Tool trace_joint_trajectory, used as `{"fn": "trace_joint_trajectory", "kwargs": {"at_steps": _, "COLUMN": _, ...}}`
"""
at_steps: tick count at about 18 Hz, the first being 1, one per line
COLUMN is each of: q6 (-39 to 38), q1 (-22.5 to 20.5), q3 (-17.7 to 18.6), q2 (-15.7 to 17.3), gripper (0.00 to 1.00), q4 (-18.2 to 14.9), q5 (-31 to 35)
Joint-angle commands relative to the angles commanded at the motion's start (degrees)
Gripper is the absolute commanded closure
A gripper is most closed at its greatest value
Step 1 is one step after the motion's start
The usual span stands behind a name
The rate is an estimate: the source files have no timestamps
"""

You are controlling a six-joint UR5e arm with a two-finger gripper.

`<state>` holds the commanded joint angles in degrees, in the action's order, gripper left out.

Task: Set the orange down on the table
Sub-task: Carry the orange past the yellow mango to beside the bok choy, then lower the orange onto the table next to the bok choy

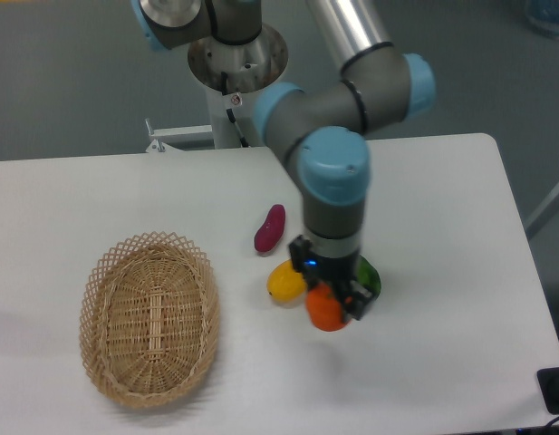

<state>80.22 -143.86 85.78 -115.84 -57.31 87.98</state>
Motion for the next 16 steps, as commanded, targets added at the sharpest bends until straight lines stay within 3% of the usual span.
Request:
{"fn": "trace_joint_trajectory", "kwargs": {"at_steps": 3, "q6": 6.34, "q1": -2.90, "q3": -0.26, "q2": -2.27, "gripper": 0.32, "q4": 0.61, "q5": -0.09}}
{"fn": "trace_joint_trajectory", "kwargs": {"at_steps": 5, "q6": 7.49, "q1": -3.53, "q3": -0.87, "q2": -4.56, "gripper": 0.32, "q4": 3.50, "q5": 0.00}}
{"fn": "trace_joint_trajectory", "kwargs": {"at_steps": 8, "q6": 7.32, "q1": -4.14, "q3": -1.05, "q2": -6.32, "gripper": 0.32, "q4": 4.22, "q5": 0.00}}
{"fn": "trace_joint_trajectory", "kwargs": {"at_steps": 16, "q6": 5.48, "q1": -4.85, "q3": 1.66, "q2": -7.21, "gripper": 0.31, "q4": 4.22, "q5": -0.09}}
